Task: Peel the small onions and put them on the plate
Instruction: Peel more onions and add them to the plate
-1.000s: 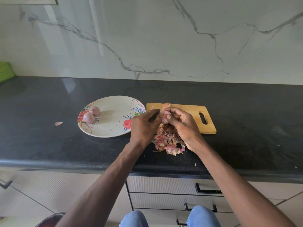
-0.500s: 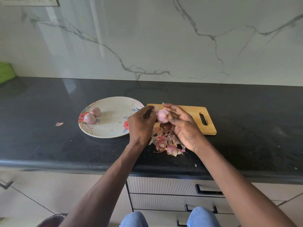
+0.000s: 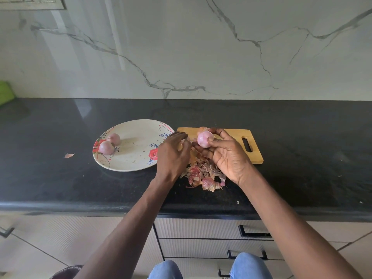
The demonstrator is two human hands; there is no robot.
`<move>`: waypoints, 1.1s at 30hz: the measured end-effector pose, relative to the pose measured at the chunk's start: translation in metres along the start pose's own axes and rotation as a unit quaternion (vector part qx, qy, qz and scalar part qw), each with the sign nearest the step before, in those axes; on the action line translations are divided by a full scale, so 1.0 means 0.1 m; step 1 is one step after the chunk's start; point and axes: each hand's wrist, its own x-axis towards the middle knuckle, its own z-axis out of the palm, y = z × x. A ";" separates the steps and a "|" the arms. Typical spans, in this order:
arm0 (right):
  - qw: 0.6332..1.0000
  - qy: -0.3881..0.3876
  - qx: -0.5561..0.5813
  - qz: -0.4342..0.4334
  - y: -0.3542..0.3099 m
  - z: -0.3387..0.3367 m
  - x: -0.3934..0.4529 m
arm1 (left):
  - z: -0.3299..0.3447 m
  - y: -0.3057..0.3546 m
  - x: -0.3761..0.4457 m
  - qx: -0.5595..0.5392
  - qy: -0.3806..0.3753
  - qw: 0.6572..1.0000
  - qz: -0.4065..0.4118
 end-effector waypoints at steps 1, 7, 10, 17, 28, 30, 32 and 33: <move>1.000 0.003 0.004 0.001 0.00 -0.01 0.00 | -0.01 -0.01 -0.01 -0.026 0.006 1.000 0.015; 0.999 0.014 -0.046 -0.017 0.05 -0.03 0.02 | -0.03 0.02 -0.07 -0.080 -0.037 0.994 0.062; 0.995 0.020 -0.086 -0.037 0.08 -0.03 0.02 | -0.01 0.02 -0.07 -0.067 -0.020 0.995 0.068; 0.981 0.027 -0.172 -0.088 0.14 -0.02 0.02 | 0.02 -0.02 -0.06 -0.057 0.003 0.995 0.080; 0.957 0.040 -0.265 -0.109 0.16 -0.01 0.01 | 0.05 -0.03 -0.07 -0.053 0.017 0.995 0.082; 0.958 0.039 -0.263 -0.107 0.16 0.00 0.01 | 0.05 -0.02 -0.07 -0.050 0.021 0.995 0.078; 0.959 0.039 -0.263 -0.104 0.16 -0.01 0.01 | 0.06 -0.01 -0.07 -0.050 0.024 0.996 0.065; 0.959 0.040 -0.263 -0.100 0.16 -0.01 0.01 | 0.05 0.00 -0.07 -0.051 0.026 0.997 0.054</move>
